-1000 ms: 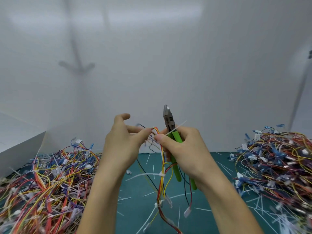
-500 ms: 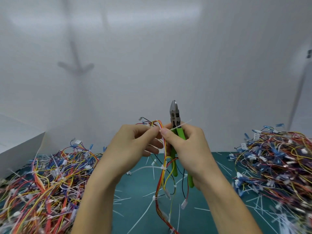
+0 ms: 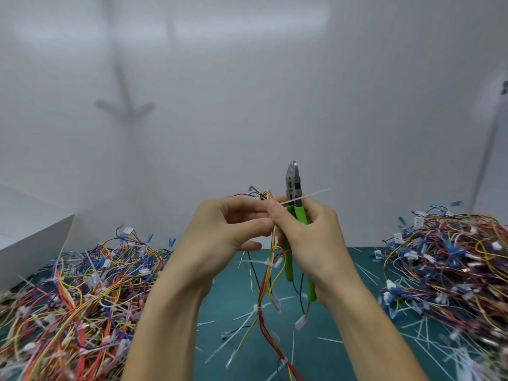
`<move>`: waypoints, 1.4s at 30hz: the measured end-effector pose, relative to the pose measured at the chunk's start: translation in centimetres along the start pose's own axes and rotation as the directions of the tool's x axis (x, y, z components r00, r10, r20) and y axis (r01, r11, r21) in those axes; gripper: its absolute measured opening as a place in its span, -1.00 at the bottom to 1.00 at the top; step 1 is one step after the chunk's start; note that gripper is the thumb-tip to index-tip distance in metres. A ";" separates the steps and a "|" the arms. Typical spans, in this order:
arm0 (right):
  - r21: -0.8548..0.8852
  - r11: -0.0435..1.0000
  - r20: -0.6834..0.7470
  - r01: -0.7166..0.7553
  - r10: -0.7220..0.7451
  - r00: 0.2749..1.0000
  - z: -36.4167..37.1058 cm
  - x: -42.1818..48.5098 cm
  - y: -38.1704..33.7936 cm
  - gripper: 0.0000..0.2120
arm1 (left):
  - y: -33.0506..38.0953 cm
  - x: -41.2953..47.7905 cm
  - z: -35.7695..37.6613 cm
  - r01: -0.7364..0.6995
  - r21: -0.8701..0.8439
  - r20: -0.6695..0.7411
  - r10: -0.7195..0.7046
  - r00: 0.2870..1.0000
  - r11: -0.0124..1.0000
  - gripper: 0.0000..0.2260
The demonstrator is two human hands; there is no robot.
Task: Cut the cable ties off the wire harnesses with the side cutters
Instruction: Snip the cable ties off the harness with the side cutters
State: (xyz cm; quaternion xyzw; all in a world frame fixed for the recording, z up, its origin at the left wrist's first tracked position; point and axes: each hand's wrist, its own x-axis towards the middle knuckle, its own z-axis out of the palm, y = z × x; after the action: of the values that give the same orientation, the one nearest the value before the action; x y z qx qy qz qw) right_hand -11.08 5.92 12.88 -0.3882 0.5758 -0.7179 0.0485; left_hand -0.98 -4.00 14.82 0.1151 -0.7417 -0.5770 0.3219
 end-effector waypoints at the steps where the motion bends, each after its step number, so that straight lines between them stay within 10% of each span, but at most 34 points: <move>1: 0.004 1.000 0.013 -0.002 0.002 1.000 -0.1 0.0 0.0 -0.89 | -0.1 0.0 0.1 0.005 -0.023 -0.004 -0.005 1.000 1.000 -0.88; 8: -0.200 0.980 0.090 -0.001 0.019 0.996 -1.4 0.6 0.3 -0.72 | -0.1 0.4 0.8 -0.019 -0.163 -0.176 -0.010 0.984 0.986 -0.87; 16: -0.766 0.616 0.208 0.186 -0.038 0.978 -2.4 0.4 0.0 -0.48 | -0.5 0.7 0.4 -0.063 -0.160 -0.283 0.015 0.959 0.985 -0.85; 42: -0.732 0.645 0.225 0.221 -0.077 0.971 -1.4 -0.1 -0.2 -0.45 | -0.6 0.8 0.1 -0.080 -0.075 -0.248 0.059 0.967 0.994 -0.83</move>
State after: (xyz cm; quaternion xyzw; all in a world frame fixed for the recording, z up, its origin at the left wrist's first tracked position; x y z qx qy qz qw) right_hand -11.80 7.14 13.01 -0.4803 0.7803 -0.3803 -0.1259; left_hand -1.75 -4.49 14.53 0.1457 -0.6746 -0.5777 0.4359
